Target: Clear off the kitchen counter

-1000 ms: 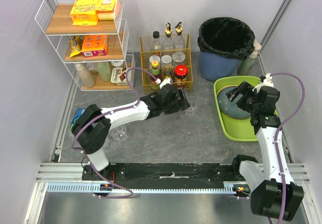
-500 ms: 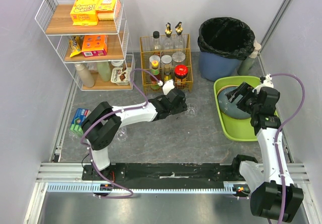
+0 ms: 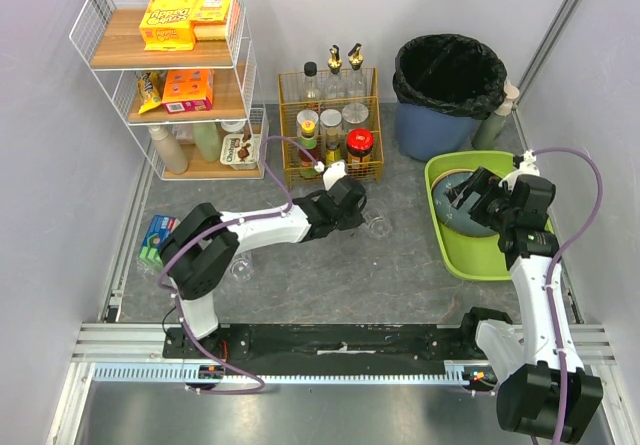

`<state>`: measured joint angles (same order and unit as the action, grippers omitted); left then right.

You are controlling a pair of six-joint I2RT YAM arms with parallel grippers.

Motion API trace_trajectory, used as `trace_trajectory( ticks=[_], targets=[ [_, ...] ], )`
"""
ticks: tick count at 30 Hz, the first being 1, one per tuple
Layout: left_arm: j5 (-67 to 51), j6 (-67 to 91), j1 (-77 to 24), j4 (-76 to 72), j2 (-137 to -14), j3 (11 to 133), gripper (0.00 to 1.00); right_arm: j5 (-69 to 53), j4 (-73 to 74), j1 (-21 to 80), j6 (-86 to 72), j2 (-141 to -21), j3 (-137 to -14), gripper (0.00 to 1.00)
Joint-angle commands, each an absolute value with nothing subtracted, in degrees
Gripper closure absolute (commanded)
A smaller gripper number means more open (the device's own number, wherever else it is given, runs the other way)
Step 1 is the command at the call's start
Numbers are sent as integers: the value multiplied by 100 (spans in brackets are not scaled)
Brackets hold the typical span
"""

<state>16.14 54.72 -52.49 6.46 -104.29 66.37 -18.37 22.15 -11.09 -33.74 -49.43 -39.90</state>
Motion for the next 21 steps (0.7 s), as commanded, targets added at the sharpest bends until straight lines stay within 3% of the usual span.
trace_trajectory(
  ticks=[1,15,21],
  targets=[
    [1495,5072,-5247,492,-9722,6469,98,-2258,2399,-1099,-3059,-4720,-4245,2],
    [-799,5142,-5107,518,-7656,7022,98,-4534,1487,-853,-4120,-3991,-4886,2],
    [-976,5115,-5089,712,-7243,7365,98,-4931,-182,-650,-5711,-3560,-4676,2]
  ],
)
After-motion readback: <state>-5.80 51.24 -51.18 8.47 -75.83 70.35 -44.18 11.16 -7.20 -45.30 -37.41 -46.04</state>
